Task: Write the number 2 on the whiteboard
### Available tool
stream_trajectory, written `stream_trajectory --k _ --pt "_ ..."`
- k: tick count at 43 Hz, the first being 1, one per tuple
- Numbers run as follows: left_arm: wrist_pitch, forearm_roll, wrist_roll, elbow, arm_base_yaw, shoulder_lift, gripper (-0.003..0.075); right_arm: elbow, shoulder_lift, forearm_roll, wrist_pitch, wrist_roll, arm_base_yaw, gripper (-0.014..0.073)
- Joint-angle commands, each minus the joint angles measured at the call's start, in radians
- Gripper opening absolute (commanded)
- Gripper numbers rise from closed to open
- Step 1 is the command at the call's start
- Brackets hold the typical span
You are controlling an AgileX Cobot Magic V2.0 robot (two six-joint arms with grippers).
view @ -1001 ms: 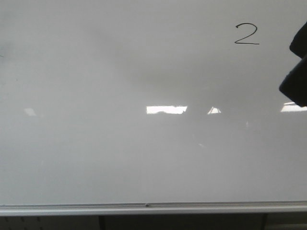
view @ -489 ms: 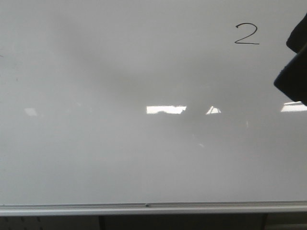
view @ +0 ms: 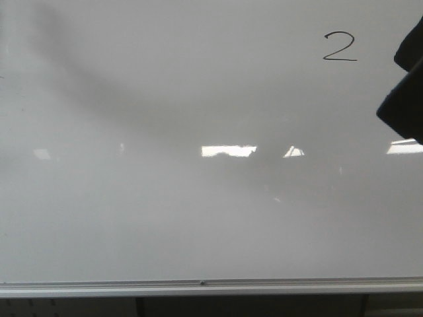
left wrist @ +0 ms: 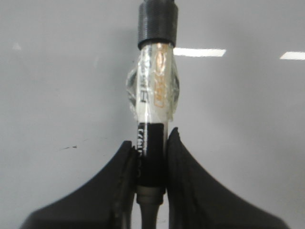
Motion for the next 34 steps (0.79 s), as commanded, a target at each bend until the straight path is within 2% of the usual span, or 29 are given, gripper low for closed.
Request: stream_trajectory --k 1,15,28,34 --pt "-0.108 -0.019 -0.004 -0.031 0.018 0.007 0.0083 -0.034 -0.011 0.005 -0.058 -0.003 -0.004 0.0640" --pt "-0.112 -0.019 -0.004 -0.031 0.025 0.087 0.0102 -0.034 -0.011 0.006 -0.077 -0.003 -0.004 0.0640" --pt "-0.107 -0.019 -0.004 -0.031 0.025 0.102 0.0351 -0.034 -0.011 0.006 -0.080 -0.003 -0.004 0.0640" --pt "-0.107 -0.019 -0.004 -0.031 0.025 0.102 0.0405 -0.034 -0.011 0.006 -0.080 -0.003 -0.004 0.0640"
